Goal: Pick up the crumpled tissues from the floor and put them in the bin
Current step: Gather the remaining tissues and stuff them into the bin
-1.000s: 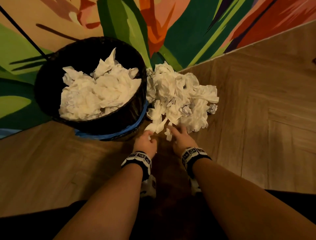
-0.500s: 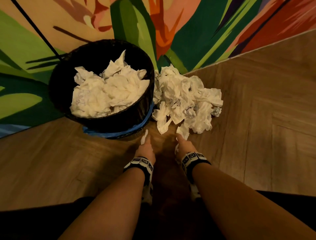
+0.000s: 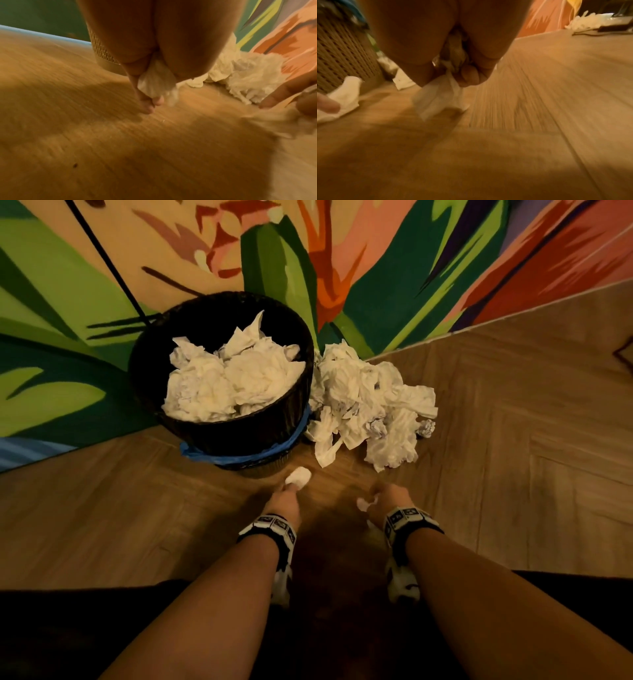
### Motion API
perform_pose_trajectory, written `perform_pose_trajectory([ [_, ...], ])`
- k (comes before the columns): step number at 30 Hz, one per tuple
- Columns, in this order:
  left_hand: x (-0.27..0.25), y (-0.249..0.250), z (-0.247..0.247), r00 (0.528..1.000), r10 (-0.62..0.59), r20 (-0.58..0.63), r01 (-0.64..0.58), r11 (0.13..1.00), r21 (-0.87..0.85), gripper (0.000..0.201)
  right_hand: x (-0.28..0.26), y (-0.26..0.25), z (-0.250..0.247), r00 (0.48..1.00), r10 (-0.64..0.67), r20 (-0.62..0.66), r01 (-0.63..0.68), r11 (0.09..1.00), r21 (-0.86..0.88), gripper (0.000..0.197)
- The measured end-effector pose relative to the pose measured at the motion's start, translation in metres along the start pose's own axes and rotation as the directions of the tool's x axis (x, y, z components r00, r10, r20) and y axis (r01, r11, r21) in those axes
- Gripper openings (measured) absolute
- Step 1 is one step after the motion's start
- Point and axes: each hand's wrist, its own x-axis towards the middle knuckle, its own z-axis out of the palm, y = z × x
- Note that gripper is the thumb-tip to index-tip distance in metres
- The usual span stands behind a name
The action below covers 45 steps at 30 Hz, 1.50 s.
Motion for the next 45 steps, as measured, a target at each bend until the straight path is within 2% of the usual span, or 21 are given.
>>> perform_pose_trajectory([
  [1,-0.003,0.001,-0.004,1.000,-0.005,-0.004,0.005,1.000,0.000,0.053,-0.002,-0.004,-0.004,1.000,0.005,-0.012,-0.005,1.000,0.019,0.043],
  [4,-0.017,0.014,-0.020,1.000,0.015,-0.017,-0.017,0.997,-0.081,0.035,-0.010,-0.018,-0.021,0.996,-0.034,-0.081,0.031,0.999,-0.033,0.021],
  [6,-0.030,0.030,-0.035,0.993,0.111,-0.049,-0.115,0.991,-0.076,0.020,-0.016,-0.028,-0.038,0.990,-0.076,-0.122,0.077,0.997,-0.002,0.019],
  [8,-0.045,0.051,-0.060,0.962,0.252,-0.110,-0.261,0.961,-0.085,0.020,-0.019,-0.043,-0.062,0.980,-0.116,-0.163,0.120,0.993,0.014,0.019],
  [10,-0.058,0.079,-0.093,0.890,0.409,-0.199,-0.426,0.904,-0.047,0.019,-0.024,-0.064,-0.093,0.960,-0.171,-0.224,0.175,0.985,-0.001,0.014],
  [12,-0.070,0.109,-0.132,0.783,0.542,-0.305,-0.561,0.827,0.029,0.027,-0.029,-0.088,-0.126,0.928,-0.233,-0.289,0.248,0.969,0.013,0.024],
  [15,-0.087,0.139,-0.202,0.637,0.602,-0.481,-0.701,0.713,-0.035,0.022,-0.044,-0.128,-0.170,0.883,-0.324,-0.339,0.388,0.910,0.142,0.030],
  [17,-0.093,0.141,-0.248,0.623,0.578,-0.528,-0.710,0.701,-0.071,0.015,-0.059,-0.156,-0.193,0.816,-0.418,-0.399,0.507,0.849,0.148,0.018],
  [18,-0.096,0.137,-0.269,0.612,0.567,-0.552,-0.698,0.715,-0.040,0.016,-0.068,-0.169,-0.201,0.769,-0.473,-0.429,0.557,0.826,0.089,0.010],
  [20,-0.096,0.119,-0.306,0.582,0.528,-0.618,-0.633,0.771,0.062,0.025,-0.084,-0.194,-0.213,0.670,-0.549,-0.499,0.637,0.771,0.006,0.013],
  [21,-0.095,0.107,-0.319,0.583,0.497,-0.643,-0.593,0.801,0.082,0.029,-0.088,-0.205,-0.215,0.634,-0.561,-0.532,0.666,0.746,0.006,0.018],
  [22,-0.093,0.094,-0.331,0.601,0.462,-0.652,-0.564,0.823,0.064,0.030,-0.091,-0.215,-0.214,0.622,-0.563,-0.544,0.694,0.719,0.050,0.019],
  [25,-0.079,0.056,-0.347,0.707,0.345,-0.618,-0.516,0.849,-0.117,0.021,-0.093,-0.238,-0.197,0.692,-0.570,-0.443,0.718,0.603,0.347,0.025],
  [26,-0.074,0.046,-0.348,0.729,0.310,-0.610,-0.497,0.853,-0.160,0.021,-0.093,-0.242,-0.190,0.703,-0.588,-0.401,0.711,0.605,0.360,0.030],
  [30,-0.057,0.019,-0.333,0.777,0.217,-0.591,-0.304,0.951,-0.050,0.035,-0.085,-0.250,-0.166,0.698,-0.633,-0.335,0.712,0.663,0.232,0.048],
  [32,-0.046,0.013,-0.325,0.804,0.211,-0.556,-0.260,0.966,-0.010,0.036,-0.080,-0.254,-0.157,0.686,-0.637,-0.353,0.720,0.665,0.200,0.058],
  [36,-0.031,0.007,-0.318,0.849,0.271,-0.454,-0.246,0.963,0.114,0.021,-0.070,-0.263,-0.148,0.623,-0.645,-0.442,0.751,0.652,0.108,0.052],
  [39,-0.029,0.009,-0.316,0.893,0.279,-0.353,-0.222,0.956,0.194,0.009,-0.062,-0.266,-0.137,0.578,-0.691,-0.435,0.761,0.648,-0.018,0.047],
  [40,-0.029,0.011,-0.316,0.904,0.278,-0.324,-0.213,0.952,0.221,0.012,-0.060,-0.267,-0.133,0.586,-0.695,-0.417,0.751,0.659,-0.044,0.047],
  [43,-0.030,0.014,-0.310,0.927,0.237,-0.292,-0.165,0.954,0.251,0.042,-0.053,-0.268,-0.124,0.627,-0.702,-0.339,0.690,0.702,-0.176,0.045],
  [45,-0.031,0.015,-0.305,0.947,0.165,-0.276,-0.096,0.964,0.249,0.048,-0.053,-0.269,-0.123,0.621,-0.725,-0.299,0.691,0.686,-0.227,0.035],
])
